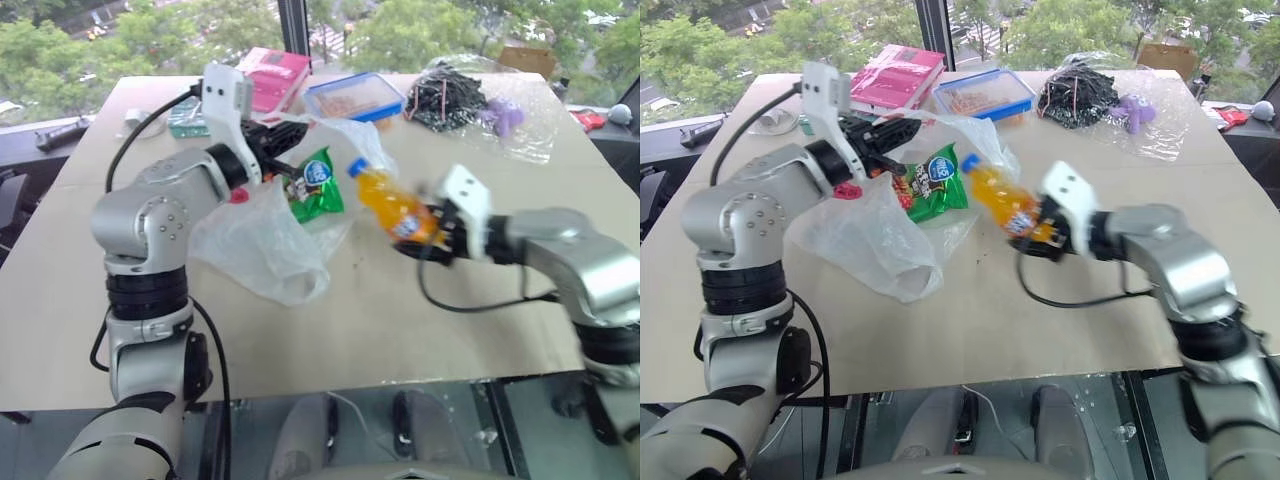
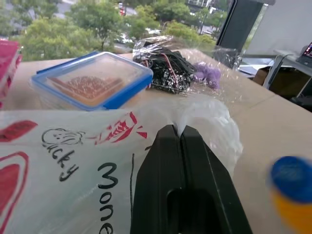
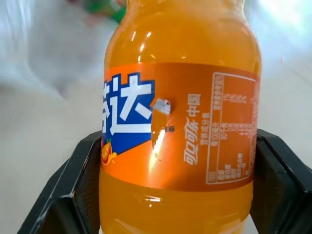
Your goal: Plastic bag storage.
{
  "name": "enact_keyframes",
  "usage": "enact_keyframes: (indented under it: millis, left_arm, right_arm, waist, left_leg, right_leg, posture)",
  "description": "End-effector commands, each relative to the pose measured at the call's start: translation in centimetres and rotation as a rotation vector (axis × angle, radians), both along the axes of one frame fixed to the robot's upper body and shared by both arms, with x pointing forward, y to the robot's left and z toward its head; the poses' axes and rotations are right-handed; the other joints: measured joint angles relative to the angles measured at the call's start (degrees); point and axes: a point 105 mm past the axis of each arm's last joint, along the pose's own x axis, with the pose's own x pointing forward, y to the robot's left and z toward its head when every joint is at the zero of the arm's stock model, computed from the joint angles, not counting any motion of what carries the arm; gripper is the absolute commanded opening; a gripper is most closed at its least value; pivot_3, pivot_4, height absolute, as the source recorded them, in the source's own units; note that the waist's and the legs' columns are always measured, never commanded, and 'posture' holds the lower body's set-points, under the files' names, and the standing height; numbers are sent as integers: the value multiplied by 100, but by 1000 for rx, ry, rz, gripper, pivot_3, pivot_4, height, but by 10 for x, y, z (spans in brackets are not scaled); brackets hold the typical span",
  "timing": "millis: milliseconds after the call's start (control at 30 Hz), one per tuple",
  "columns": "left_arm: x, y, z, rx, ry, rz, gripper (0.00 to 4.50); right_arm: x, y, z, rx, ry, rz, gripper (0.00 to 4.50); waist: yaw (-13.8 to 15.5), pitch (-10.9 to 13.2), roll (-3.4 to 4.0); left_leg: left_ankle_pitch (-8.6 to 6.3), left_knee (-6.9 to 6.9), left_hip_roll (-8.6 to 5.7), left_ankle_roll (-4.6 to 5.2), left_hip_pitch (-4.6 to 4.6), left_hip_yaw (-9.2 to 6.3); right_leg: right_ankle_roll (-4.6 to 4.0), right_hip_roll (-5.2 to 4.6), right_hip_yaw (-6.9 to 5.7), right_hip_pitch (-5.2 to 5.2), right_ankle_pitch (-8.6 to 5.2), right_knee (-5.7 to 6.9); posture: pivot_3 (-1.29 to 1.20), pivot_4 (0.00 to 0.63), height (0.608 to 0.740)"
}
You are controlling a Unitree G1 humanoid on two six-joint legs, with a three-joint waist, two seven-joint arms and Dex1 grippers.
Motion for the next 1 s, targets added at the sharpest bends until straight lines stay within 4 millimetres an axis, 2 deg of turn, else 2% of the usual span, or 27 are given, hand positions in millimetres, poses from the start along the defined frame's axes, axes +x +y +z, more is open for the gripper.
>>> enact_keyframes:
  millis: [33,133,267,300,367,400,467,600,733,867,1000]
  left_arm:
    - [-13,-4,19,-7,-67,-47,0]
    - [-17,-4,19,-2,-70,-48,0]
    - [-22,-6,15,7,-67,-44,0]
    - [-23,-5,11,14,-63,-38,0]
    - [-24,-4,7,22,-57,-25,0]
    - [-25,-2,5,27,-54,-14,0]
    - [-26,1,3,32,-52,-2,0]
    - [-21,12,-3,45,-39,38,0]
    - [-14,17,-7,48,-35,52,0]
    - [-8,15,-9,48,-61,33,0]
    - [-3,14,-8,61,-93,24,0]
  right_arm:
    - [32,31,13,-20,-105,-29,3139]
    - [60,84,6,-65,-161,25,3139]
    - [77,121,6,-59,-207,43,3139]
    - [80,136,11,-14,-228,39,3139]
    - [79,154,15,36,-236,53,4183]
    - [79,159,17,44,-256,63,4397]
    - [78,161,28,81,-292,84,4397]
    - [67,152,49,147,-344,159,4397]
    - [27,116,62,195,-344,222,4397]
    - [1,82,72,206,-334,144,4397]
    - [0,57,77,197,-329,5,4397]
  waist:
    - [12,0,0]
    - [-71,1,-2]
    - [-103,1,-2]
    - [-106,1,-1]
    - [-161,2,-2]
    - [-180,2,-1]
    - [-175,2,-2]
    - [-186,1,-2]
    - [-174,3,5]
    - [-171,2,3]
    - [-193,2,3]
  left_leg:
    - [-1,-1,-5,2,0,-1]
    - [-1,-8,-21,2,-1,2]
    - [1,-33,-18,-3,-1,0]
    - [1,-37,-18,-4,-2,0]
    - [1,-50,-18,-5,-3,1]
    - [2,-54,-19,-7,-3,0]
    - [3,-60,-18,-10,-3,-6]
    - [8,-62,-20,-18,-1,-9]
    - [10,-62,-18,-21,1,-10]
    - [10,-58,-20,-20,-1,-9]
    - [11,-58,-16,-20,11,2]
  right_leg:
    - [0,-2,0,-1,0,-1]
    - [1,-1,2,-6,1,-2]
    - [-1,4,2,-18,0,-2]
    - [-1,4,2,-20,0,-5]
    - [-1,2,3,-22,0,-6]
    - [-1,2,2,-23,0,-8]
    - [-1,2,-4,-21,0,-9]
    - [-1,-2,-5,-22,0,-12]
    - [-1,-4,-3,-24,0,-3]
    - [-1,-3,-5,-25,0,-1]
    - [-2,4,5,-25,0,8]
  posture:
    - [0,150,740]
    - [0,150,740]
    - [0,150,740]
    - [0,150,740]
    - [0,150,740]
    - [0,150,740]
    - [0,150,740]
    - [0,150,740]
    - [0,150,740]
    - [0,150,740]
    - [0,150,740]
